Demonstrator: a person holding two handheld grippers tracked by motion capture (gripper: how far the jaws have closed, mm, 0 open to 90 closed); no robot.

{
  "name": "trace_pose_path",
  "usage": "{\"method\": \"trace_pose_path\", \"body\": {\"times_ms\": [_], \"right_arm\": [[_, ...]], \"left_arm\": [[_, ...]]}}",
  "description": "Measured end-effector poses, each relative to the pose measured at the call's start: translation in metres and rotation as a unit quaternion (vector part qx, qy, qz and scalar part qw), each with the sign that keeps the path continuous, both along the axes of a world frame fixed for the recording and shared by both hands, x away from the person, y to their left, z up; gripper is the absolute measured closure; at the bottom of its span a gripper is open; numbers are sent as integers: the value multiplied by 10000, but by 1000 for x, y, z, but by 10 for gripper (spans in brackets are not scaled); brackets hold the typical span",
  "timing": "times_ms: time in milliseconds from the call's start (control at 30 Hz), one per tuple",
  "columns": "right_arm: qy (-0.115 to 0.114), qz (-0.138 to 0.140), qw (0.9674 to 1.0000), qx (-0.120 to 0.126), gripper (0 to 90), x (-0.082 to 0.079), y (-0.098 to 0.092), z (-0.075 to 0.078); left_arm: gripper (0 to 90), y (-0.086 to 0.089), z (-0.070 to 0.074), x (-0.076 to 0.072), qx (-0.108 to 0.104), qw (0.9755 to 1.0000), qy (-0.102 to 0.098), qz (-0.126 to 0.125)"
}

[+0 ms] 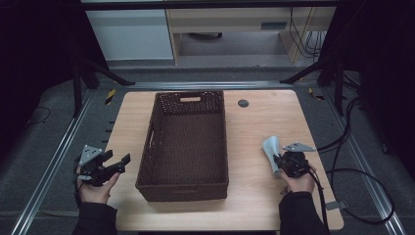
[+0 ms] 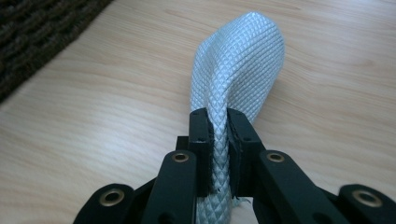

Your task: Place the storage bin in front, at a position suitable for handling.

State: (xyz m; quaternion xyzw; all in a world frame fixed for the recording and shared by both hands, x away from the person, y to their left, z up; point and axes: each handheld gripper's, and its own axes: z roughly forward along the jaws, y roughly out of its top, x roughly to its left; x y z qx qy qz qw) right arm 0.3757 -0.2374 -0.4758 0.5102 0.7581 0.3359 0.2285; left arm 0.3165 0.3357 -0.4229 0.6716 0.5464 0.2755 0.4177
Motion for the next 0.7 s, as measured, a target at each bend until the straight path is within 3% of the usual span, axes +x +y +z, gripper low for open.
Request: {"method": "trace_pose_path", "body": {"times_ms": [200, 367, 533, 600, 700], "right_arm": [[122, -172, 9997, 106, 818, -14, -24, -6], [274, -244, 9993, 89, 799, -14, -27, -12], [200, -343, 9992, 29, 693, -15, -26, -13], [-28, -450, 9989, 118, 602, -17, -29, -9], [-188, -479, 9985, 202, 572, -18, -29, -4]], "left_arm": [[286, -6, 7, -3, -71, 9998, -126, -162], [286, -15, 12, -5, -85, 9991, -208, -357], [303, -21, 14, -6, -50, 9986, -194, -494], [319, -25, 14, -6, 14, 9982, -151, -580], [338, -28, 13, -6, 43, 9980, -137, -612]]}}
